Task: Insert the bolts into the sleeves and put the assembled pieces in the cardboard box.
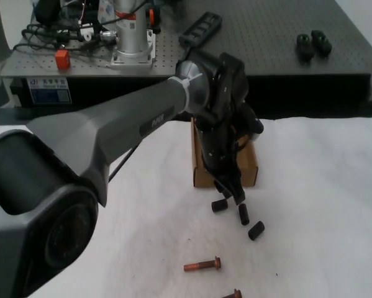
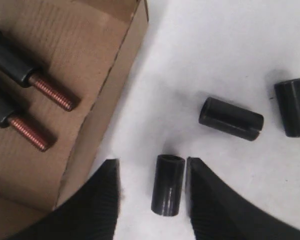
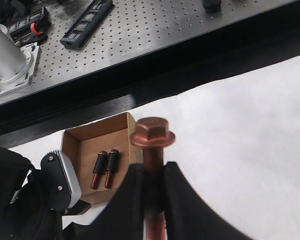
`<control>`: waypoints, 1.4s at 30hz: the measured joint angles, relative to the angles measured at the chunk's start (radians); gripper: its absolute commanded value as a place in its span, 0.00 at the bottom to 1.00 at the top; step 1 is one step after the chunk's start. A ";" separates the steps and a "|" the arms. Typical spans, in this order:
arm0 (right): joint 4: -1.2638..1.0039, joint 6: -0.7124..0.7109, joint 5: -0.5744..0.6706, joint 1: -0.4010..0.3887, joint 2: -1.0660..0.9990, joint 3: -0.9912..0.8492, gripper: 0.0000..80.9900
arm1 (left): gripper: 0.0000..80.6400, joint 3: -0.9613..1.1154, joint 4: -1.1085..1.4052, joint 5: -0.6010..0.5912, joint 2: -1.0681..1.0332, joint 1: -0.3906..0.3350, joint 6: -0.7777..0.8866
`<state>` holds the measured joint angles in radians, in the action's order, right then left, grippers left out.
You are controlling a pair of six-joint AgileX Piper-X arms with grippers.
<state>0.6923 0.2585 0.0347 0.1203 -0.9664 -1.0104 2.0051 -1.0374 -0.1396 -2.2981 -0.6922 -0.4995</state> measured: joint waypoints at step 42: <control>-0.052 0.008 0.001 -0.039 0.000 0.000 0.00 | 0.01 0.006 -0.168 0.061 0.019 -0.001 0.202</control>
<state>0.6405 0.2663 0.0359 0.0816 -0.9664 -1.0104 2.0111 -1.2052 -0.0784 -2.2788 -0.6931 -0.2975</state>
